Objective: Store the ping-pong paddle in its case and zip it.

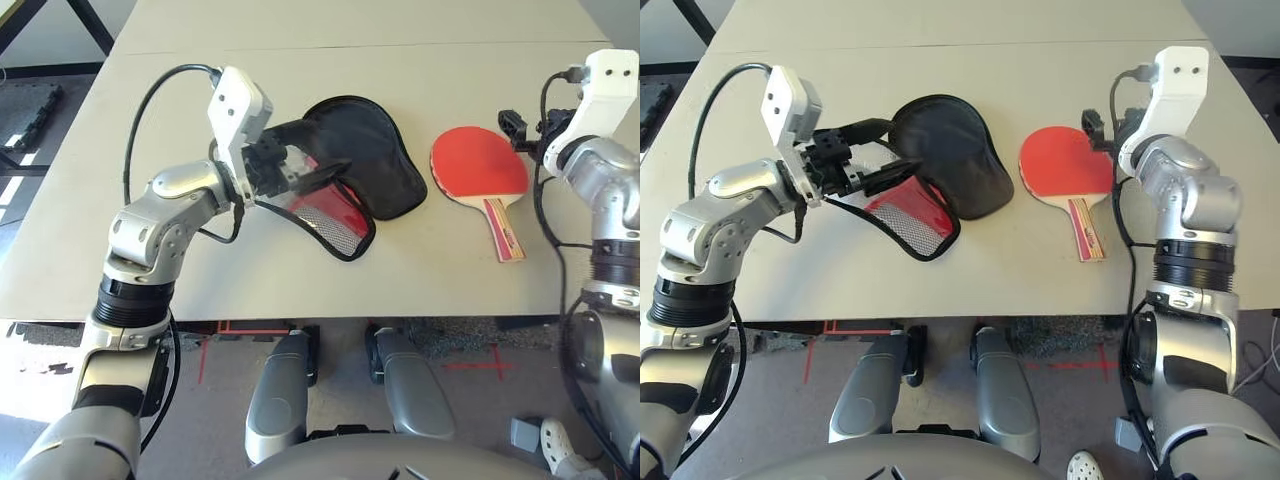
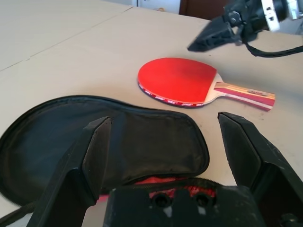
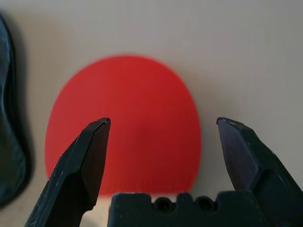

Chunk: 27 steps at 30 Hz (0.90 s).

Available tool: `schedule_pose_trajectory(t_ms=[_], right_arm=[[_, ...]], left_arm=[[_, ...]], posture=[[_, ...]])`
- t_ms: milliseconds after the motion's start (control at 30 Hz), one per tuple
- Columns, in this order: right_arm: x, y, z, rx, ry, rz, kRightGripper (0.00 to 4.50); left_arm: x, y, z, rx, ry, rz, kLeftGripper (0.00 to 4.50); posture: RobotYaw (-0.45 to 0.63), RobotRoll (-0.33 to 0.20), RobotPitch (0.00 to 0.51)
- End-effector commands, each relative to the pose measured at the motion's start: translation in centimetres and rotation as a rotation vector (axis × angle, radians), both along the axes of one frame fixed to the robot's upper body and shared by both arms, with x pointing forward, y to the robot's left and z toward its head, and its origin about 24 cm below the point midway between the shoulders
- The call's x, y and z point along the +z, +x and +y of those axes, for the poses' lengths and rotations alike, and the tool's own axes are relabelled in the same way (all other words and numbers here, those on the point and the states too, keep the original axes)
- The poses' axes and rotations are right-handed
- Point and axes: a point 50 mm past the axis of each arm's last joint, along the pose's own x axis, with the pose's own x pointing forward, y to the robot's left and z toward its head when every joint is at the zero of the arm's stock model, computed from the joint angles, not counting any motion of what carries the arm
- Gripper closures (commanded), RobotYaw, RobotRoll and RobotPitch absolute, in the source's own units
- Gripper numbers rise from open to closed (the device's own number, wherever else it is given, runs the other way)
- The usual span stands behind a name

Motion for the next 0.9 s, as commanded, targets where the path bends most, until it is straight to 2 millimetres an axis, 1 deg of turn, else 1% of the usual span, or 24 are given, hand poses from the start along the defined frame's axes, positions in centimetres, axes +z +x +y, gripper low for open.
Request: schedule_pose_trajectory(t_ms=[33,200,300,467,567,667,767,833,900], right_arm=[[-0.9,-1.5,0.9,0.029,0.004,0.107,0.04],[-1.4,-2.9,1.5,0.094,-0.030,0.119,0.04],[-1.7,-3.3,1.7,0.108,-0.042,0.136,0.04],[-3.0,-3.9,2.0,0.097,-0.040,0.191,0.04],[-4.6,-4.6,2.3,0.081,-0.038,0.245,0.04],[-5.2,-4.8,2.5,0.066,-0.034,0.269,0.04],[-5.4,-4.6,2.6,0.049,-0.024,0.278,0.04],[-5.2,-4.4,2.8,0.036,-0.020,0.273,0.41],[-5.1,-4.2,2.8,0.030,-0.023,0.270,0.93]], left_arm=[[-0.3,0.0,-0.5,-0.035,0.016,0.000,0.00],[-0.3,0.6,-1.0,-0.060,0.023,-0.011,0.00],[-0.2,0.8,-1.3,-0.074,0.019,-0.019,0.00],[-0.1,1.0,-1.6,-0.083,0.017,-0.028,0.00],[0.0,0.9,-1.4,-0.080,0.020,-0.032,0.00],[-0.1,0.9,-1.2,-0.074,0.020,-0.033,0.00],[-0.1,0.9,-1.2,-0.066,0.017,-0.039,0.00],[0.0,0.9,-1.2,-0.061,0.013,-0.043,0.00],[0.0,0.9,-1.2,-0.057,0.010,-0.045,0.00]], posture=[[-0.05,0.000,0.259],[-0.09,0.000,0.244],[-0.10,0.000,0.240],[-0.10,0.000,0.235],[-0.08,0.000,0.241],[-0.07,0.000,0.243],[-0.06,0.000,0.243],[-0.06,0.000,0.242],[-0.05,0.000,0.242]])
